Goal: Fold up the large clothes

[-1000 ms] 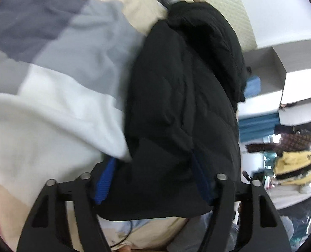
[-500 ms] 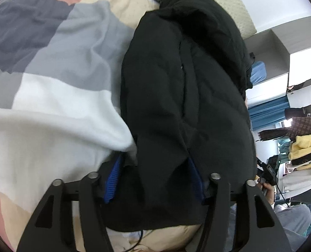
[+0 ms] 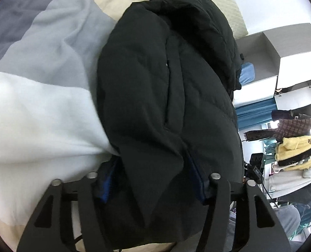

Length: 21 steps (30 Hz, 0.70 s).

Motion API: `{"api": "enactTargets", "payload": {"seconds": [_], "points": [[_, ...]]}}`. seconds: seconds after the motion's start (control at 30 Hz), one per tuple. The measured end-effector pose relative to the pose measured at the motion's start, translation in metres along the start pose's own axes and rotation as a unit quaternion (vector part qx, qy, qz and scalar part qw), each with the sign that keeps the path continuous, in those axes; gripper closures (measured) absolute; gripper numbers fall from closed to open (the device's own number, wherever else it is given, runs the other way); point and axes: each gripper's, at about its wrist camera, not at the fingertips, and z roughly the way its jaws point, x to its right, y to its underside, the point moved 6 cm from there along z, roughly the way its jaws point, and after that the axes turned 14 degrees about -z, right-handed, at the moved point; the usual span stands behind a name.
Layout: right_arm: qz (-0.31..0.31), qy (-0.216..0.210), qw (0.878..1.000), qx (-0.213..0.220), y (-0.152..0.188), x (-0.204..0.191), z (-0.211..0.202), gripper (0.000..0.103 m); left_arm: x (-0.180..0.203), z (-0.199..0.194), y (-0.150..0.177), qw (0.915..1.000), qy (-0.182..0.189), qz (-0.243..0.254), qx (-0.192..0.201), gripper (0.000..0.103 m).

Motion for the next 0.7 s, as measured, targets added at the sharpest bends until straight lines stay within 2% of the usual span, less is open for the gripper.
{"api": "enactTargets", "payload": {"seconds": [0.03,0.07,0.1,0.13,0.17,0.3,0.37,0.4,0.5,0.7], "points": [[-0.008,0.001,1.0,0.003,-0.002,-0.006,-0.002,0.064,0.0,-0.003,0.0,1.0,-0.001,-0.003,0.001,0.057],[-0.015,0.002,1.0,0.009,-0.006,-0.013,-0.008,0.071,0.001,-0.006,0.0,1.0,-0.002,-0.004,0.003,0.068],[-0.019,0.004,1.0,0.015,-0.011,-0.018,-0.012,0.082,0.0,-0.016,0.001,1.0,0.0,-0.002,0.006,0.074],[-0.024,0.007,1.0,0.02,-0.017,-0.022,-0.016,0.087,0.004,-0.022,0.001,0.9999,0.001,0.0,0.01,0.083],[-0.031,0.011,0.999,0.028,-0.023,-0.028,-0.024,0.089,0.01,-0.027,0.0,0.9999,0.006,0.002,0.015,0.089],[-0.065,0.02,0.996,0.059,-0.047,-0.053,-0.061,0.093,0.037,-0.053,-0.003,0.999,0.021,0.011,0.037,0.096],[-0.084,0.022,0.994,0.07,-0.057,-0.066,-0.078,0.093,0.056,-0.065,-0.004,0.9981,0.041,0.016,0.043,0.097],[-0.084,0.018,0.993,0.075,-0.061,-0.07,-0.085,0.094,0.067,-0.074,-0.006,0.9978,0.036,0.019,0.053,0.097],[-0.081,0.009,0.992,0.094,-0.071,-0.078,-0.109,0.094,0.094,-0.1,-0.014,0.9959,0.05,0.021,0.073,0.098],[-0.066,-0.012,0.986,0.155,-0.087,-0.096,-0.161,0.095,0.133,-0.144,-0.021,0.9928,0.065,0.025,0.098,0.098]]}}
